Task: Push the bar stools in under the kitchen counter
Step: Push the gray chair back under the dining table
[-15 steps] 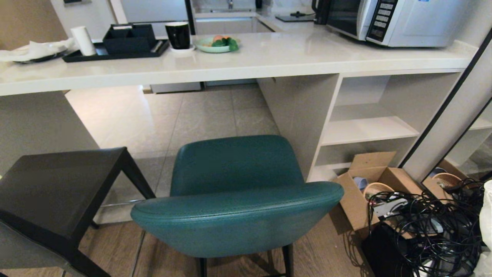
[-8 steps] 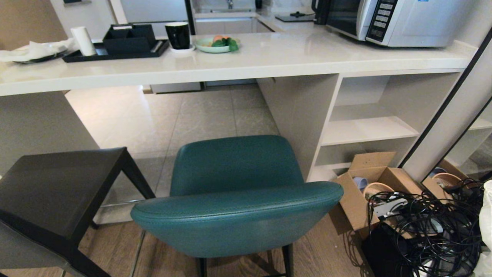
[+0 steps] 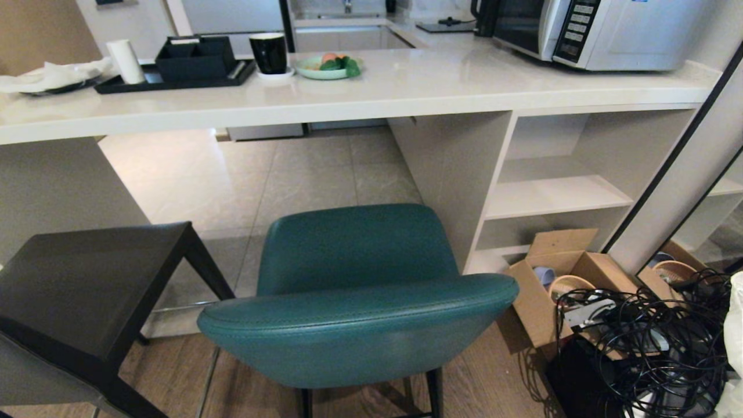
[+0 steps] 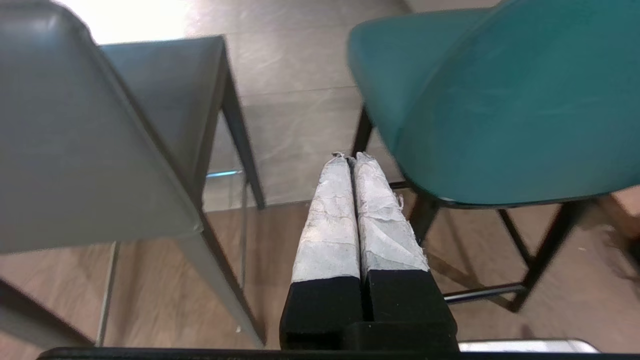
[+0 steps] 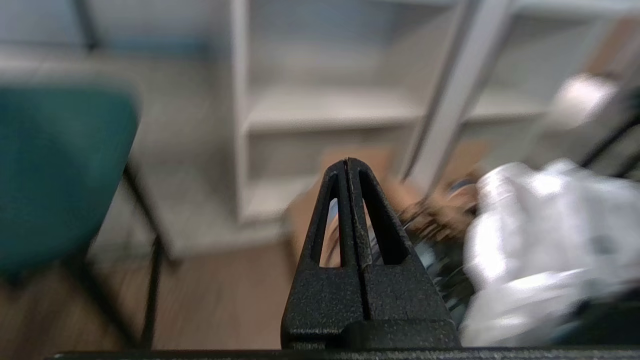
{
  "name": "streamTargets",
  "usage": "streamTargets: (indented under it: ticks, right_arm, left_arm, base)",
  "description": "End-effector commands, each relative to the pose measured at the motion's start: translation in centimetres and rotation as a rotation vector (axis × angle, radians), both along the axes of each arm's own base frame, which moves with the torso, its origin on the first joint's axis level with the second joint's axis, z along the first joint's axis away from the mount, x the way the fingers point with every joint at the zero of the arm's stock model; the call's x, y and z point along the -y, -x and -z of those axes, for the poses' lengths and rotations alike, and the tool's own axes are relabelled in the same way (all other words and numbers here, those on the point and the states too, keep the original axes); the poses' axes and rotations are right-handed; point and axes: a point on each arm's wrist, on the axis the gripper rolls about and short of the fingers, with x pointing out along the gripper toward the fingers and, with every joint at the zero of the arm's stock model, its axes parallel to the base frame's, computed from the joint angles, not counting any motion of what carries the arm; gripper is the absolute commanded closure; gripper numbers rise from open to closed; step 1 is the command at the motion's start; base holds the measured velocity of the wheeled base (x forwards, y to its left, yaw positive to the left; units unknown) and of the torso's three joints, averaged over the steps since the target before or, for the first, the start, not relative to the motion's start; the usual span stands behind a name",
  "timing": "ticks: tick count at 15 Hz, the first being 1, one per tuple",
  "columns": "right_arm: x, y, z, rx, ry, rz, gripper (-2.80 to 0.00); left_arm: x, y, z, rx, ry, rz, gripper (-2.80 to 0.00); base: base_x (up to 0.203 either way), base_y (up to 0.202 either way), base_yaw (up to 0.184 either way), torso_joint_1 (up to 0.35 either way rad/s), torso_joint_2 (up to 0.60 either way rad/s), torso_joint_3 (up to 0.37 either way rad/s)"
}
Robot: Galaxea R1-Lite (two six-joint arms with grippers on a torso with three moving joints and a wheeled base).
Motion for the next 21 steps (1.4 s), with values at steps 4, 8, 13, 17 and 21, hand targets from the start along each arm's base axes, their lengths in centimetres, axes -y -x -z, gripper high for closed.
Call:
streamTargets:
  ticks: [4,8,13,17,21]
  right_arm:
    - [-0.25,-1.22,3.31,-0.124,-0.042,-0.126,0.0]
    - [-0.25,-1.23,3.79,-0.167,-0.106,-0.128,0.0]
    - [-0.24,-1.23,3.81,-0.168,-0.106,-0.123,0.0]
    - [-0.23,-1.23,3.79,-0.165,-0.127,-0.122,0.0]
    - [-0.22,-1.23,3.77,-0.163,-0.137,-0.122,0.0]
  left_arm:
    - [-0.1,-1.26,2.15,0.018,-0.003,-0.045,0.0]
    - [-0.09,-1.25,2.55,-0.023,-0.008,-0.039,0.0]
    - [-0.1,-1.27,2.53,-0.019,0.001,-0.045,0.0]
    - [-0.1,-1.27,2.51,-0.018,0.026,-0.046,0.0]
    - [-0.1,-1.27,2.51,-0.018,0.024,-0.043,0.0]
  base:
    - [0.0,0.0,0.0,0.0,0.0,0.0]
    - [0.0,0.0,0.0,0.0,0.0,0.0]
    - [0.0,0.0,0.0,0.0,0.0,0.0]
    - [0.0,0.0,0.0,0.0,0.0,0.0]
    - [0.0,0.0,0.0,0.0,0.0,0.0]
